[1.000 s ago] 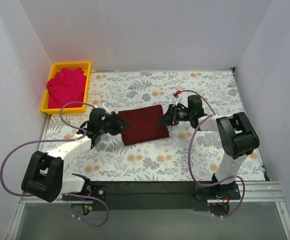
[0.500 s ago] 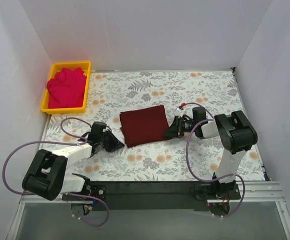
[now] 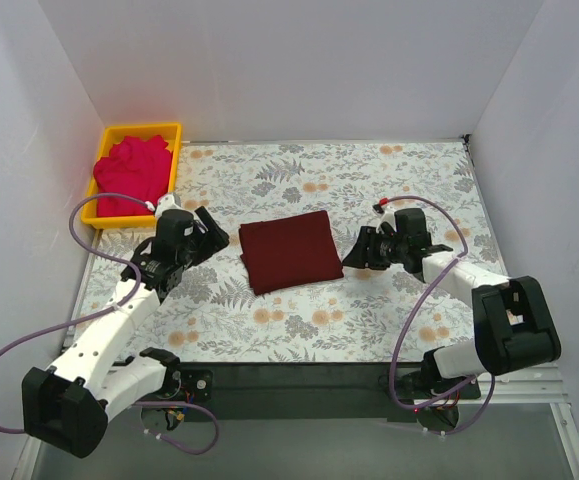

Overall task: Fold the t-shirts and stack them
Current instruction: Neatly place the folded tshirt to the corner

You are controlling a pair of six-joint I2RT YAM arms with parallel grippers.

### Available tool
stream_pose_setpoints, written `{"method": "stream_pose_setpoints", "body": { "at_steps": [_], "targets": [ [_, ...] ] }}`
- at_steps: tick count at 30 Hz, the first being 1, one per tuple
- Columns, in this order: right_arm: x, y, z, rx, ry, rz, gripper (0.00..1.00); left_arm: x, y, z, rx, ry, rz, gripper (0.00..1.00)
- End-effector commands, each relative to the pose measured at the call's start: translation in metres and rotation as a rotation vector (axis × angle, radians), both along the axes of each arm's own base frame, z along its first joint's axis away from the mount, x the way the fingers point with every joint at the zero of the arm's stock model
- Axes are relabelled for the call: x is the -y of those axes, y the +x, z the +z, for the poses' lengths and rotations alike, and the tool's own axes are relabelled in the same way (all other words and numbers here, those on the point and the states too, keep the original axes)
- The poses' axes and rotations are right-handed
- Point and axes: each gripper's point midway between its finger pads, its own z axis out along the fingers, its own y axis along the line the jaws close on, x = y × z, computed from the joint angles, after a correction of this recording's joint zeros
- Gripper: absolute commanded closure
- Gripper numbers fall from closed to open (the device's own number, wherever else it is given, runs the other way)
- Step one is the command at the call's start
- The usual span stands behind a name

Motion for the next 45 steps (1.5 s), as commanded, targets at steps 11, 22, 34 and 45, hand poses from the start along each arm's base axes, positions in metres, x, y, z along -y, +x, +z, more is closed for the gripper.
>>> {"method": "stream_pose_setpoints", "body": {
  "at_steps": [11, 22, 34, 45],
  "targets": [
    [-0.01, 0.025, -0.025, -0.035, -0.235, 0.014, 0.45, -0.054, 0.009, 0.012, 0.13, 0.337, 0.056, 0.23],
    [0.003, 0.039, -0.051, -0.031, -0.413, 0.041, 0.83, -0.053, 0.004, 0.014, 0.138, 0.321, 0.05, 0.23],
    [0.195, 0.11, -0.053, -0.025, -0.835, -0.319, 0.99, -0.05, 0.003, 0.019, 0.151, 0.306, 0.034, 0.23],
    [0.265, 0.115, -0.012, -0.099, -0.549, -0.72, 0.53, -0.047, 0.0, 0.027, 0.179, 0.282, 0.022, 0.23]
  ]
}}
